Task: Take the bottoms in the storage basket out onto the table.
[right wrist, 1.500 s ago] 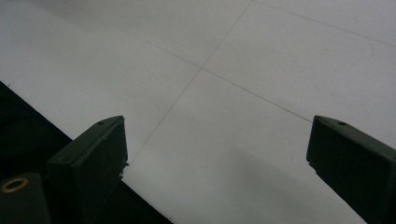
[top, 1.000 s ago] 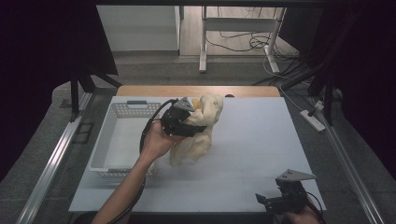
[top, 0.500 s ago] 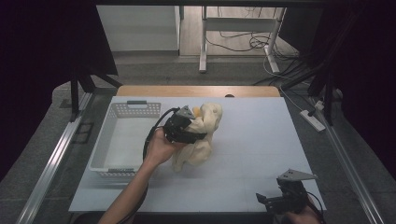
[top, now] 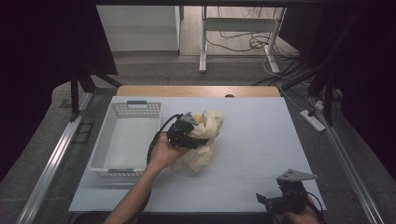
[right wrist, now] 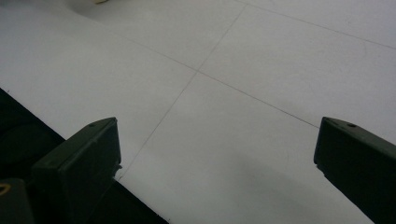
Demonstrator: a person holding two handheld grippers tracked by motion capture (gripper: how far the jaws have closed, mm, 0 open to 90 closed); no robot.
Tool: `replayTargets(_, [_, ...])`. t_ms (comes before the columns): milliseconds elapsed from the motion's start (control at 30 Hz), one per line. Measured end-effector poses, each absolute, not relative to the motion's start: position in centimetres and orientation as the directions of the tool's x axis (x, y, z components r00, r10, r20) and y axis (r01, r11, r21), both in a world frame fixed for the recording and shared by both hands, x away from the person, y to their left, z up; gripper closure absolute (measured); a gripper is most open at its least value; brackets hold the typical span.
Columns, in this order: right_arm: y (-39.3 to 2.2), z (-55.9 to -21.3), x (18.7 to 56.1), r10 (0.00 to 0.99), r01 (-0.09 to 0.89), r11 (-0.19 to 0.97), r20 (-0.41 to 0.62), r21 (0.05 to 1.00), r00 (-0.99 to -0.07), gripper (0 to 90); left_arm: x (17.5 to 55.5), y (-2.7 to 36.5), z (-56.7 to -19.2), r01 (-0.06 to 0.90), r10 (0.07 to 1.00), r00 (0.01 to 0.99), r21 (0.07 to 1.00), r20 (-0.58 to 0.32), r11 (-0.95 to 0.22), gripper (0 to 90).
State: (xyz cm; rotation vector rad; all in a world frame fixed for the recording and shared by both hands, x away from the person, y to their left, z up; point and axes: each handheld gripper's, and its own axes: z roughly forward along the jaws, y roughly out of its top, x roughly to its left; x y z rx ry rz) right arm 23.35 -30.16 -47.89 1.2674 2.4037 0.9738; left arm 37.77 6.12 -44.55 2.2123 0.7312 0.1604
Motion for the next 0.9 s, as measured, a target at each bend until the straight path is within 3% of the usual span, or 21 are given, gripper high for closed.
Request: replayTargets(900, [-30.1, -47.9, 23.3, 0.800, 0.632, 0.403, 0.080, 0.662, -0.594, 1.0, 38.0, 4.1, -48.8, 0.508, 0.563, 0.814, 0.649, -0.145, -0.567, 48.7])
